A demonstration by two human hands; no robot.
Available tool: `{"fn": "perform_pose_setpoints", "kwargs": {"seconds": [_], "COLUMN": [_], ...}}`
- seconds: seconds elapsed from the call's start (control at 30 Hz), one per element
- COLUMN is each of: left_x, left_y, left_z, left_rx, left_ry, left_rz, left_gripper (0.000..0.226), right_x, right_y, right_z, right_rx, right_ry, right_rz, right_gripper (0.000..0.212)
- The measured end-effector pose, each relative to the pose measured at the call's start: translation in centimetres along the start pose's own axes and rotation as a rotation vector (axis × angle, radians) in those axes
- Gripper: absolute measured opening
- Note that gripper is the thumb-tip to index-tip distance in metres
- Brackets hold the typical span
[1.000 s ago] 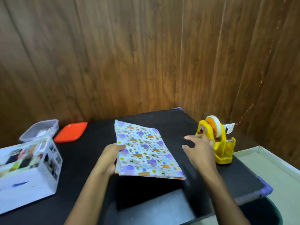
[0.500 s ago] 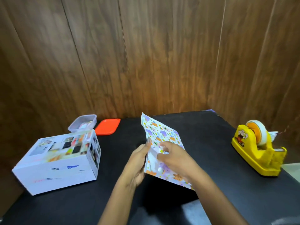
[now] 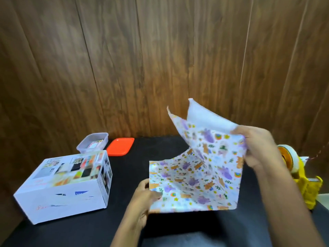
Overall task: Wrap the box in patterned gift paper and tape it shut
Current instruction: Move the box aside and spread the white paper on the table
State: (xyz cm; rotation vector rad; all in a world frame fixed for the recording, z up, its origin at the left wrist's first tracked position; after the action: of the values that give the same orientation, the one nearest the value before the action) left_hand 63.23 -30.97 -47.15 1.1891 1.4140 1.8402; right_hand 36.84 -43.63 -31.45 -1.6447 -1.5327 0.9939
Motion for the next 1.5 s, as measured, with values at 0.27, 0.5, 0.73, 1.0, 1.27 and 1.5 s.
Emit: {"fn": "perform_pose_setpoints", "kwargs": {"seconds": [0.27, 0.5, 0.73, 1.0, 1.27, 1.5], "left_x": [-0.4, -0.2, 0.1, 4.0, 10.6, 18.2], "left_y": [4.7, 11.2, 16.4, 20.2, 20.6, 14.3], "left_z": [3.9, -11.6, -15.4, -14.4, -8.0, -4.4], "left_rx": [-1.245, -0.552, -0.737, -1.13, -1.38, -1.196], "left_ry": [0.425, -0.257, -0.139, 0.254, 0.507, 0.748], "left_rz": [-0.167, -0.289, -0.339, -0.683, -0.753, -1.014], "left_gripper": [0.08, 0.066, 0.075, 0.054, 0.054, 0.043], "right_x": [-1.2, 1.8, 4.4, 4.7, 4.1, 3.8], "right_y": [6.8, 8.1, 5.4, 5.5, 4.0, 5.4], "right_z": [5.3, 5.2, 1.2, 2.8, 4.8, 6.6], "right_rx": [-0.507, -0.039, 0.221, 0.181, 0.044, -0.166], "right_ry": [-0.16, 0.021, -0.099, -0.011, 0.163, 0.337], "right_rz": [-0.314, -0.011, 0.228, 0.202, 0.256, 0.198], "right_gripper": [0.074, 0.016, 0.03, 0.028, 0.031, 0.033]}}
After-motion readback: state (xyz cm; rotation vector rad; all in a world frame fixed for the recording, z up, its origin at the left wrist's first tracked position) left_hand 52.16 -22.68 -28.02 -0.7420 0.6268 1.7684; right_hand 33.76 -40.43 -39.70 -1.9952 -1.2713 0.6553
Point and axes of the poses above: each hand's wrist, its own x-axis away from the middle knuckle, its own z-axis out of the back of the hand, y = z × x, the point moved 9 cm from there along -x, towards the middle knuckle, and after that the axes turned 11 degrees about -x, right-handed, at the moved point
